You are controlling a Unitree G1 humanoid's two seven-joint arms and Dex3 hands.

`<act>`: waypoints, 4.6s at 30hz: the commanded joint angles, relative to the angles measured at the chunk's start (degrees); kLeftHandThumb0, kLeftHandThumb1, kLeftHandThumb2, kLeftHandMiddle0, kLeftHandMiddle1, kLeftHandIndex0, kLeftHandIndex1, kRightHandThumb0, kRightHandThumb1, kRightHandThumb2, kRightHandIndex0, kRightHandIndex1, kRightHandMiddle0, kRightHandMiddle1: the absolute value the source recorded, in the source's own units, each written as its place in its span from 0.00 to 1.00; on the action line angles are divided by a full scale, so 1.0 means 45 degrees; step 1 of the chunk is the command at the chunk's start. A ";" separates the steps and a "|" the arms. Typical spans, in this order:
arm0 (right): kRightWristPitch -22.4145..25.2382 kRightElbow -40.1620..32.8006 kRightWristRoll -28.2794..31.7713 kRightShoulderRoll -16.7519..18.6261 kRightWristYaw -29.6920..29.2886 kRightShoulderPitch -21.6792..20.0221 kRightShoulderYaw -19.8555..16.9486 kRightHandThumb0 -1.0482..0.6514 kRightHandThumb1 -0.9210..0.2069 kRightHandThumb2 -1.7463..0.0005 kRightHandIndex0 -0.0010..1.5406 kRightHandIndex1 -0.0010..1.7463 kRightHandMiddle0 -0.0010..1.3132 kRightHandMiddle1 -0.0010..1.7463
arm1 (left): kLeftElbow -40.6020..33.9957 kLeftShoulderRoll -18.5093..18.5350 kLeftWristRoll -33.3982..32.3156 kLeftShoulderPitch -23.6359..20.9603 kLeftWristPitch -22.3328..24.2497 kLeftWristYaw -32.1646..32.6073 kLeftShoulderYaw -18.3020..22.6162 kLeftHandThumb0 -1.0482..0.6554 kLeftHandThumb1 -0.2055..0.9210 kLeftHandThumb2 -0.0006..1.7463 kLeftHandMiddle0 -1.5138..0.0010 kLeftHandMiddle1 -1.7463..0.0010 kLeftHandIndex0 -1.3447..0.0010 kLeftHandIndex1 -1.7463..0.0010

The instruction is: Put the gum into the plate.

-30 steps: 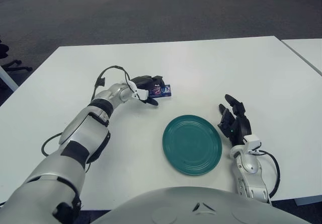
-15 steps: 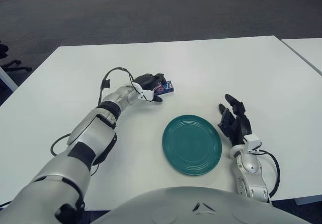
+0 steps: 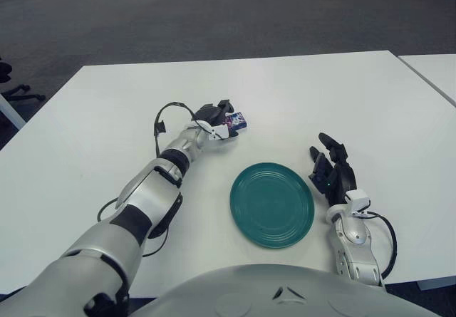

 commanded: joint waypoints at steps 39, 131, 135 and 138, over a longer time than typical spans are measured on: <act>0.0614 0.0773 0.0194 0.0276 0.0053 0.0386 -0.0020 0.14 0.00 0.47 0.29 0.01 0.00 0.41 | 0.0612 -0.0593 0.1900 -0.0514 0.2311 -0.0612 -0.2250 0.28 0.74 0.46 0.67 0.04 0.73 0.07; -0.0109 0.1660 0.0729 0.0399 0.0340 0.0004 -0.0670 0.16 0.00 0.48 0.31 0.01 0.00 0.42 | -1.5372 0.3802 -0.4263 0.5125 -0.6548 -0.9764 -0.0438 0.61 0.18 0.95 0.43 0.03 0.53 0.00; -0.0074 0.1645 0.0693 0.0393 0.0313 0.0000 -0.0648 0.15 0.00 0.49 0.30 0.00 0.00 0.42 | -1.4472 0.3654 -0.3920 0.4967 -0.7379 -0.9649 -0.0636 0.61 0.18 0.94 0.43 0.05 0.53 0.00; -0.0007 0.1615 0.0636 0.0371 0.0277 0.0002 -0.0633 0.15 0.00 0.49 0.30 0.00 0.00 0.42 | -1.4381 0.3679 -0.4157 0.4876 -0.7249 -1.0078 -0.0770 0.61 0.18 0.94 0.42 0.07 0.53 0.00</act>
